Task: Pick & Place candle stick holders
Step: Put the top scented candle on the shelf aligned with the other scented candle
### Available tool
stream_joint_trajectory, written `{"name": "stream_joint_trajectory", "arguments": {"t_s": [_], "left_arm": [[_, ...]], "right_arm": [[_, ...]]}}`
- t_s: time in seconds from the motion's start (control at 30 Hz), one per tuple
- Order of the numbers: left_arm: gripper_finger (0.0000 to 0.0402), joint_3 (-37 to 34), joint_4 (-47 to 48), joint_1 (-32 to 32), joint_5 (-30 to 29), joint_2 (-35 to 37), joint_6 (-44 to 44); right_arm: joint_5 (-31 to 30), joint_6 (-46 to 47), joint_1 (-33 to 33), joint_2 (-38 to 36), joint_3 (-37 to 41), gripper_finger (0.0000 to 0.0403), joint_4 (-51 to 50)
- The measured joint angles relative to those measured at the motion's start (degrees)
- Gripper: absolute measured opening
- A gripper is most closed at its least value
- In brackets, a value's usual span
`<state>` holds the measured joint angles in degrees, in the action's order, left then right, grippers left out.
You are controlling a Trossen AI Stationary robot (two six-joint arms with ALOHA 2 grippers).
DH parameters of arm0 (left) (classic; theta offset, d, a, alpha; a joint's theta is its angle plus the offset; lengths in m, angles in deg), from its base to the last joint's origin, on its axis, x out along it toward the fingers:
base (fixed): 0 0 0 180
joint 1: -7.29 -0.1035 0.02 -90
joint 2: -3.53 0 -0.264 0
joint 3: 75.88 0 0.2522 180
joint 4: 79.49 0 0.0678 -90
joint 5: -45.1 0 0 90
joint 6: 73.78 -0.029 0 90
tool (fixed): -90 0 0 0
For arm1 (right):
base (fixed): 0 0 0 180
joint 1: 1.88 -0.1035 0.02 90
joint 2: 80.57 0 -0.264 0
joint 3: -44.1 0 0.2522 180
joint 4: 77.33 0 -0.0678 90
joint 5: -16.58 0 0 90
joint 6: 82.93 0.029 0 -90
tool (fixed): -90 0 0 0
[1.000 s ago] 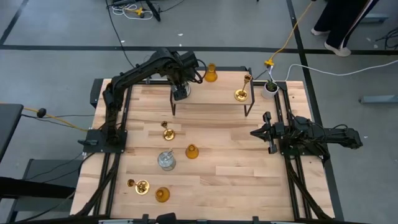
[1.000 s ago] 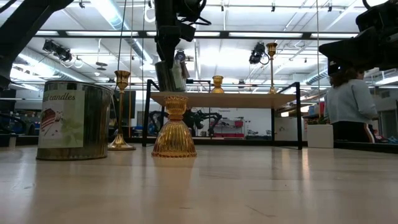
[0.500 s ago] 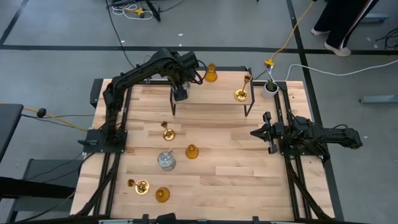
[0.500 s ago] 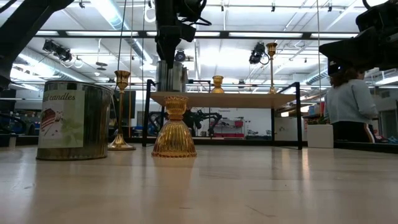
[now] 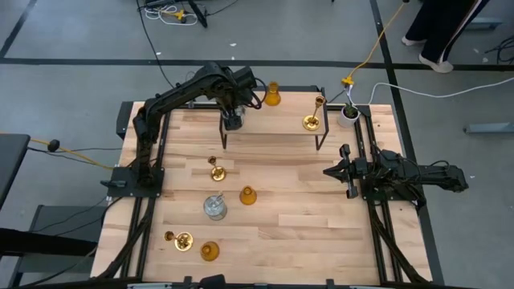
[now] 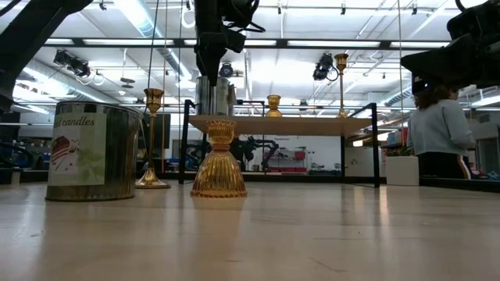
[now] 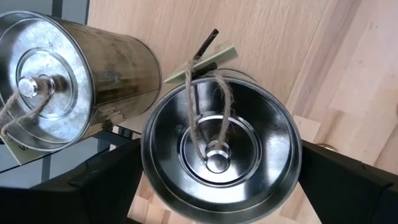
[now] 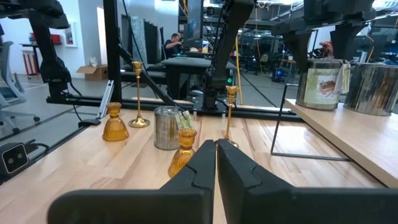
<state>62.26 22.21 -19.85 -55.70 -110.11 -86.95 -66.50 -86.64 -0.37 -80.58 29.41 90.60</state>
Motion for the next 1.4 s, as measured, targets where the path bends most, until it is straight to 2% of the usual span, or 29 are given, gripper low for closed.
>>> {"name": "stream_joint_trajectory", "arguments": {"t_s": [0.23, 0.77, 0.87, 1.1, 1.4], "left_arm": [[0.0399, 0.6, 0.8, 0.0, -0.5, 0.0, -0.2], [0.0398, 10.7, 1.1, 0.8, -0.9, 0.0, 1.0], [0.0391, 9.8, 0.9, 1.7, -2.7, 1.7, 2.1], [0.0335, 10.3, 2.1, 2.2, -5.5, 2.6, 5.0], [0.0212, 10.3, 2.1, 1.7, -5.5, 3.2, 5.2]], "right_arm": [[0.0, 0.0, 0.0, 0.0, 0.0, 0.0022, 0.0], [0.0, 0.0, 0.0, 0.0, 0.0, 0.0022, 0.0], [0.0, 0.0, 0.0, 0.0, 0.0, 0.0022, 0.0], [0.0, 0.0, 0.0, 0.0, 0.0, 0.0022, 0.0], [0.0, 0.0, 0.0, 0.0, 0.0, 0.0022, 0.0]]}}
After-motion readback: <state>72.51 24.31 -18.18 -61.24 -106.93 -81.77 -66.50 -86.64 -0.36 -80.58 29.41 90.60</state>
